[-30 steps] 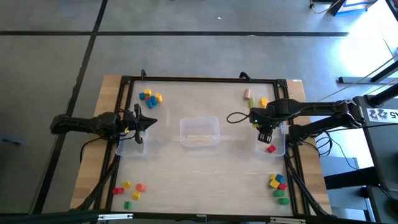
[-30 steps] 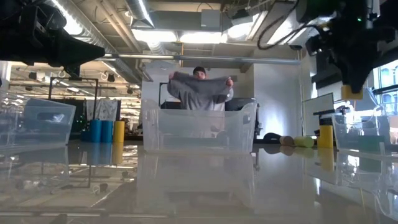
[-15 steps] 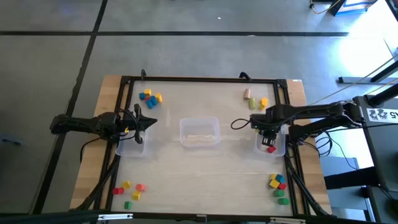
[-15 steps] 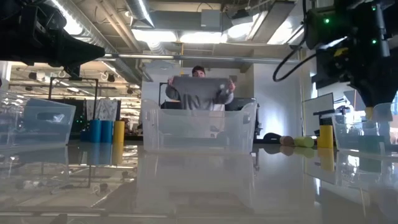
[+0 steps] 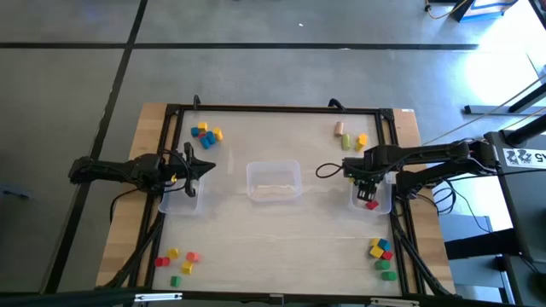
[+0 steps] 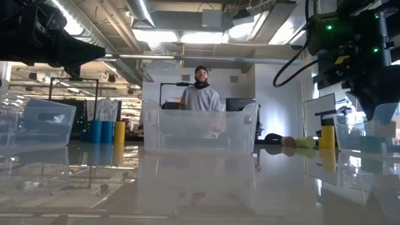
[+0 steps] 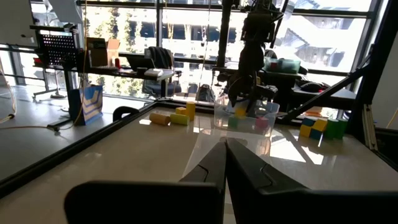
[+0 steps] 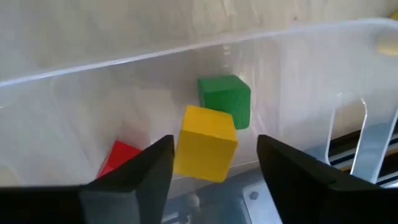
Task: Sort blocks by size
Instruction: Put the yellow cube block into the right transparent bin
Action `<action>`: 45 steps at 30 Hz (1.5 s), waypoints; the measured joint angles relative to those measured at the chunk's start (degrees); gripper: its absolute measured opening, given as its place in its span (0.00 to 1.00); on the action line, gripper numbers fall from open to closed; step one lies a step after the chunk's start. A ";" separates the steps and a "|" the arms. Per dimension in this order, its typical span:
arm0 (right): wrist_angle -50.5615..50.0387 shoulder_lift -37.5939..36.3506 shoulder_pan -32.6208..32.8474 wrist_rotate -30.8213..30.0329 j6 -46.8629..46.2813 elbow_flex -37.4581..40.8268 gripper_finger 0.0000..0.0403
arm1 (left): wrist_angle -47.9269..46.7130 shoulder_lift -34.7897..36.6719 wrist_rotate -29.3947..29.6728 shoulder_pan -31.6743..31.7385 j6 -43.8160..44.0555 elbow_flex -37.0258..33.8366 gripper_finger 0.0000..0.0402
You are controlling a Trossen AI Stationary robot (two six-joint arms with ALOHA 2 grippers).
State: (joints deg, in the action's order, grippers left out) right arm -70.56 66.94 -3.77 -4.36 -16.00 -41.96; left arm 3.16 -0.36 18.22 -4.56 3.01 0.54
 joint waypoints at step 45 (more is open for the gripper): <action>16.85 11.49 -42.46 -22.46 42.49 -18.62 0.69 | 0.72 0.00 5.23 0.00 1.14 -0.02 0.01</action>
State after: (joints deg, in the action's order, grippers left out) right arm -53.71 78.43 -46.23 -26.82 26.49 -60.58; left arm 3.88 -0.36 23.44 -4.56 4.15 0.52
